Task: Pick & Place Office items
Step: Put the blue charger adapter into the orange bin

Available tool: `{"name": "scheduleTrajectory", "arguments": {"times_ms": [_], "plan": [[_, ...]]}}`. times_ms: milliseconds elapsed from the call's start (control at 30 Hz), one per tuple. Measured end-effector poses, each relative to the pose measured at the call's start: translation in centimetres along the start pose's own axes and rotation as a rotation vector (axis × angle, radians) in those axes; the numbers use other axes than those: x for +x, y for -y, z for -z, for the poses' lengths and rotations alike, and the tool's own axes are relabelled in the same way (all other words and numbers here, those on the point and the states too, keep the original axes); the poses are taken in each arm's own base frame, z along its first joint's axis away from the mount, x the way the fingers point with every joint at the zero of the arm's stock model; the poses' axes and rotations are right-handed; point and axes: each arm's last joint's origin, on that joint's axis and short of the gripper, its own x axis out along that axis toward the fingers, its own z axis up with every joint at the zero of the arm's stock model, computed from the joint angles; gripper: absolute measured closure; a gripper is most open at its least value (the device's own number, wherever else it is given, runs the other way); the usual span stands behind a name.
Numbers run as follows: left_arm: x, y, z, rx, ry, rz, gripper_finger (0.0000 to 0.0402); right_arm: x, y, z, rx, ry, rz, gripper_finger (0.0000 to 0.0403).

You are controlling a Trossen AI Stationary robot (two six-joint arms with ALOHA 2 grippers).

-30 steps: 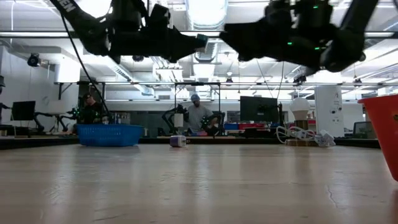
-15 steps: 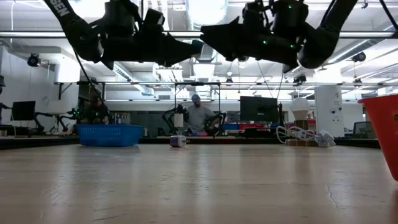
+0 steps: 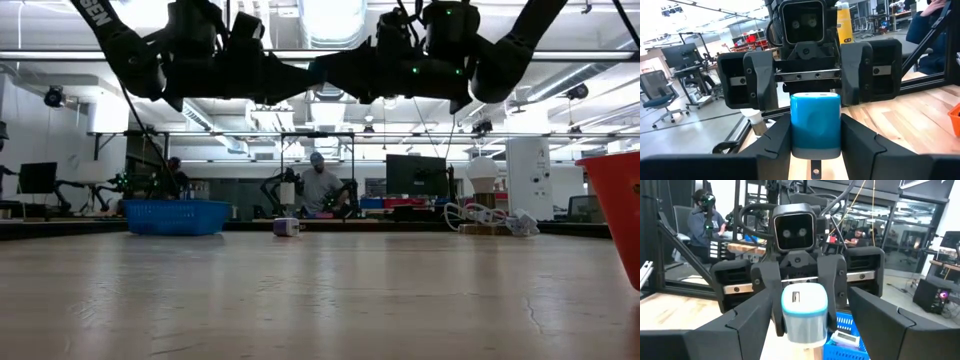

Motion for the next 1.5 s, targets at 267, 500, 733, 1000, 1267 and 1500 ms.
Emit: {"name": "scheduleTrajectory", "arguments": {"times_ms": [267,500,733,1000,1267,1500], "plan": [[0.0,0.0,0.0,0.000,0.000,0.000,0.0274,0.0,0.0,0.1,0.005,-0.006,0.000,0.0145],[0.0,0.0,0.0,0.000,0.000,0.000,0.0274,0.0,0.0,0.1,0.008,-0.011,-0.001,0.0152],[0.0,0.0,0.0,0.000,-0.001,-0.001,0.0274,0.0,-0.1,0.3,0.005,-0.025,-0.002,0.0205],[0.0,0.0,0.0,-0.009,-0.003,-0.003,0.0274,0.4,-0.4,0.1,-0.024,-0.040,-0.015,0.0275],[0.0,0.0,0.0,-0.008,-0.003,0.002,0.0274,1.0,-1.0,-0.1,-0.049,-0.066,-0.043,0.0289],[0.0,0.0,0.0,-0.008,-0.003,0.003,0.0274,1.0,-1.1,-0.1,-0.056,-0.070,-0.050,0.0289]]}}
